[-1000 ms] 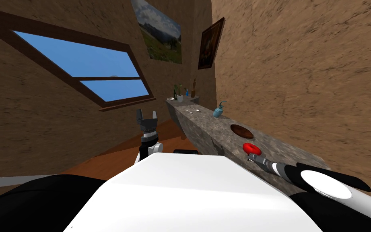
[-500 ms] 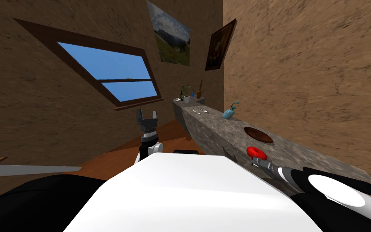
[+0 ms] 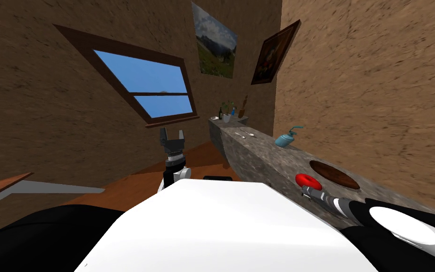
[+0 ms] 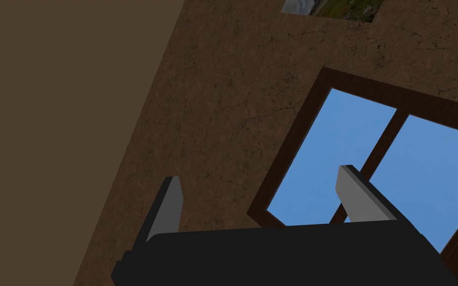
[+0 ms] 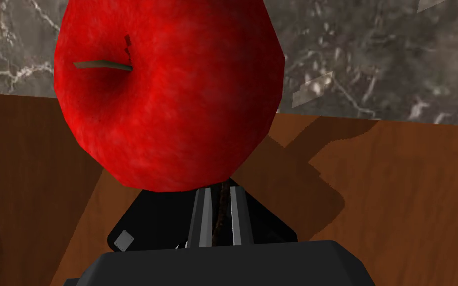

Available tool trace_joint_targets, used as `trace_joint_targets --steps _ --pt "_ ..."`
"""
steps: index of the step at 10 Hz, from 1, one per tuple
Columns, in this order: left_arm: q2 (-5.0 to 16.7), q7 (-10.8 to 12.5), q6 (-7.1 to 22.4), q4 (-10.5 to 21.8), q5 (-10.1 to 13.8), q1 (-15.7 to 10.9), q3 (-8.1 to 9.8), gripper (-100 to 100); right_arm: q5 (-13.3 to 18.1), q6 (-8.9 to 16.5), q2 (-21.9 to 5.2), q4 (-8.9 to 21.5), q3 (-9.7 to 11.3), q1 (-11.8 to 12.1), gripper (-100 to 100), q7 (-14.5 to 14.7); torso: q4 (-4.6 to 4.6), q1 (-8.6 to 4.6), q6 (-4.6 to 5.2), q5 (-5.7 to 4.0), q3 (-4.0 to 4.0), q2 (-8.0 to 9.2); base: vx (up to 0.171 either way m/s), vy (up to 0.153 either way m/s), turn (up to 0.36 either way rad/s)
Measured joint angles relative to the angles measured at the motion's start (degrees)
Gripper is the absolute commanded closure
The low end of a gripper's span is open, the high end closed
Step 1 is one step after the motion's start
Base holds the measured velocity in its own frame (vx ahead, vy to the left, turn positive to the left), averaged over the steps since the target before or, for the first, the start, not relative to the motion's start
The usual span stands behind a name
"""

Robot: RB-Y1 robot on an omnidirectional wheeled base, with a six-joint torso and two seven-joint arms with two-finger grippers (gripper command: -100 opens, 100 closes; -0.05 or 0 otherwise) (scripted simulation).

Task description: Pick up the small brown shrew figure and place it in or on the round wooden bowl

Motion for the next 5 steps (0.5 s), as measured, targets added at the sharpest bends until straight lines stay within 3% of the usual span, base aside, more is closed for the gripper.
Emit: trace_joint_targets --steps 2,5 --pt "0.0 0.0 0.0 0.0 0.0 0.0 0.01 0 1.3 -0.7 0.0 2.1 -0.4 -1.0 100 0.5 -0.01 -0.40 0.08 -0.07 0.02 0.07 0.133 -0.030 0.039" --pt "0.0 0.0 0.0 0.0 0.0 0.0 0.02 0 2.6 -1.7 -0.4 5.0 -1.4 -2.3 100 1.2 0.07 -0.97 0.23 -0.18 0.28 0.53 0.070 -0.102 0.002"
